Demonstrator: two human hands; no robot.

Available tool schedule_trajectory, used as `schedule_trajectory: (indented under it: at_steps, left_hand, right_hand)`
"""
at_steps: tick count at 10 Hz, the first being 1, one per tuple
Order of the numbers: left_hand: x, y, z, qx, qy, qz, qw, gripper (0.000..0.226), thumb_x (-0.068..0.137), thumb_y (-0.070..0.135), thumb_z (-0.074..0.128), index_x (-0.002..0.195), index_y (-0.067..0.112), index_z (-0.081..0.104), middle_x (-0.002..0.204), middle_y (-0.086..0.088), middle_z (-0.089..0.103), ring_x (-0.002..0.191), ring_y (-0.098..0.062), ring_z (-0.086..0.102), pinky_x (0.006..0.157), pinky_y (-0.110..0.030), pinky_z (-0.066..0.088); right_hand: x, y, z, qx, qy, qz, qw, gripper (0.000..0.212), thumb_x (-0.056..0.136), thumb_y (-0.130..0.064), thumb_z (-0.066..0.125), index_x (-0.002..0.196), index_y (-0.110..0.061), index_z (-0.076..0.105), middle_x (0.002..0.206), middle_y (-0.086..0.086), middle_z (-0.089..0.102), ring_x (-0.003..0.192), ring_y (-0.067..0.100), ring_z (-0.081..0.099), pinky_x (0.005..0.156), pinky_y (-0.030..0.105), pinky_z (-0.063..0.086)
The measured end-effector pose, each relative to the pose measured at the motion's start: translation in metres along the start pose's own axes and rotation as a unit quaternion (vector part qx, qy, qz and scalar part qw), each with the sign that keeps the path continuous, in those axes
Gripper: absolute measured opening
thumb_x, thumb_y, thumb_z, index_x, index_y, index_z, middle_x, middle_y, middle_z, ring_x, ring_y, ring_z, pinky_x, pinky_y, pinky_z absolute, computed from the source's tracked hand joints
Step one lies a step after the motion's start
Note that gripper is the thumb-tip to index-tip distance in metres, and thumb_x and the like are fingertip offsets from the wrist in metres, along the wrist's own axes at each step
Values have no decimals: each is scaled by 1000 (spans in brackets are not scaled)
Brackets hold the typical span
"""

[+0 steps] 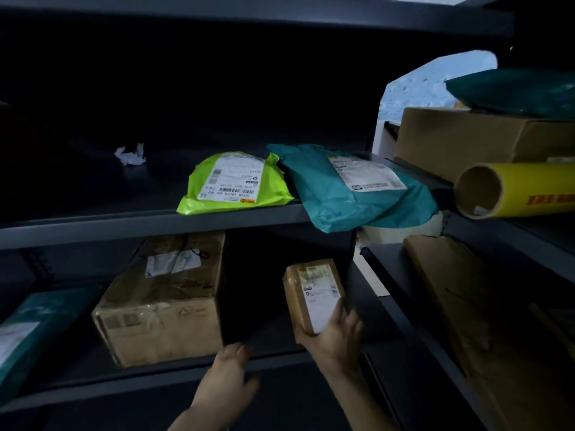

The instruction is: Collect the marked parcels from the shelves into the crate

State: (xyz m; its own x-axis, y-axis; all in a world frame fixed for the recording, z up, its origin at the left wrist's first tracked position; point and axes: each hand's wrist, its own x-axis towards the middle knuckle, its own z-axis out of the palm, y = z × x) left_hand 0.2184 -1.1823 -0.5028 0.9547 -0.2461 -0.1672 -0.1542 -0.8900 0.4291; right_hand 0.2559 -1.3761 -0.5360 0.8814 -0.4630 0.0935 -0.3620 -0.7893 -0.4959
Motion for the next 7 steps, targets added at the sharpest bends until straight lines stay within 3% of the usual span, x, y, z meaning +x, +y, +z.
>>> schedule_trajectory:
  at_steps: [2, 4, 6, 7]
  left_hand:
    - [-4, 2, -5, -8, 13, -8, 1000, 57, 93, 36, 48, 145, 19, 30, 150, 2, 30, 140, -14, 24, 112, -25, 26]
    - [-14, -17, -18, 0, 21, -22, 1000, 60, 92, 31, 51, 146, 20, 27, 151, 2, 29, 140, -14, 23, 115, -28, 26]
    - [-26, -19, -32, -18, 25, -35, 999, 56, 94, 36, 46, 145, 20, 29, 150, 2, 31, 139, -15, 24, 113, -29, 30]
    - [-36, -8, -47, -25, 24, -42, 999, 57, 94, 37, 45, 145, 19, 28, 150, 1, 31, 139, -15, 24, 112, -29, 30]
  right_hand:
    - [-17, -24, 17, 18, -3, 0, 1000, 117, 59, -71, 64, 146, -11, 16, 146, 18, 23, 128, 34, 27, 99, 40, 41]
    - [-2, -59, 21, -58, -80, -8, 995, 117, 65, -79, 54, 147, -9, 10, 151, 21, 14, 134, 36, 20, 109, 39, 28]
    - [-11, -59, -3, -52, -162, -27, 985, 120, 65, -75, 60, 149, -16, -2, 155, 19, -8, 141, 37, 8, 113, 42, 23]
    - [-31, -54, -32, -38, -129, -92, 987, 109, 73, -68, 58, 149, -13, 2, 156, 15, 5, 140, 34, 14, 112, 40, 25]
